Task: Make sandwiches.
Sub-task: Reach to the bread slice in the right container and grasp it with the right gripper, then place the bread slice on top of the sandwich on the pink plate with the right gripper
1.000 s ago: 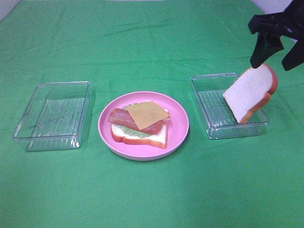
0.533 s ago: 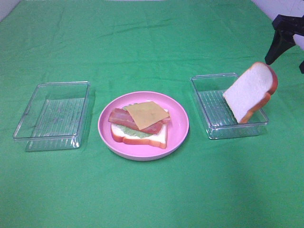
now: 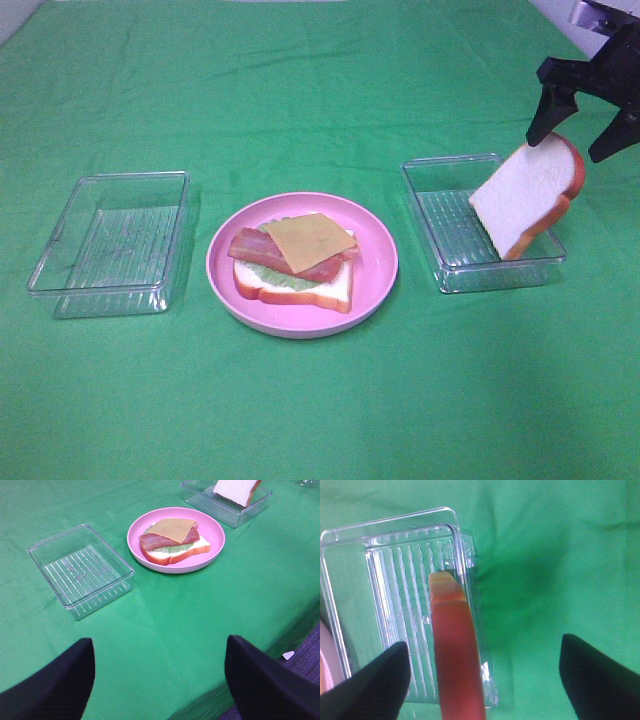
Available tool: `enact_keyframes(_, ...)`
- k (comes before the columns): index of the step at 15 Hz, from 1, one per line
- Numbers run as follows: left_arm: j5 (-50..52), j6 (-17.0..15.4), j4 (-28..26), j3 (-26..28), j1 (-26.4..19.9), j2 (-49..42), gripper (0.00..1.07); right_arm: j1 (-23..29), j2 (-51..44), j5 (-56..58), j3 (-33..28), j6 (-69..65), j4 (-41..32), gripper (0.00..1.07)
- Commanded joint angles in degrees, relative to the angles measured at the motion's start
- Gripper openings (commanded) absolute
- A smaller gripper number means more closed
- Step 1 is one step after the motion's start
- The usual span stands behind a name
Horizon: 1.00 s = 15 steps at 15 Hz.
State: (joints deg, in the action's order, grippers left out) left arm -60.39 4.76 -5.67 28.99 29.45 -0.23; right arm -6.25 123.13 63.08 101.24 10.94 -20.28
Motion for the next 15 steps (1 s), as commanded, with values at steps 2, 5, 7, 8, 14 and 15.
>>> enact_keyframes(2,0.3,-0.1,0.0,-0.4,0.2,-1.3,0.69,-0.1,2.1,2.0,0.2,0.9,-0.2,0.68)
enact_keyframes(5,0.3,-0.1,0.0,-0.4,0.2,-1.3,0.69,-0.1,1.8,2.4,0.2,0.9,-0.2,0.25)
enact_keyframes(7,0.3,-0.1,0.0,-0.4,0.2,-1.3,0.69,-0.1,0.9,3.8,0.2,0.6,-0.6,0.0)
enact_keyframes(8,0.3,-0.1,0.0,-0.4,0.2,-1.3,0.69,-0.1,0.5,4.0,0.2,0.6,-1.1,0.0)
enact_keyframes(14,0.3,-0.1,0.0,-0.4,0.2,-1.3,0.69,-0.1,-7.8,6.6,0.2,5.0,-12.4,0.0)
enact_keyframes(15,0.3,-0.1,0.0,-0.4,0.2,-1.3,0.69,-0.1,-8.4,7.3,0.2,5.6,-14.1,0.0)
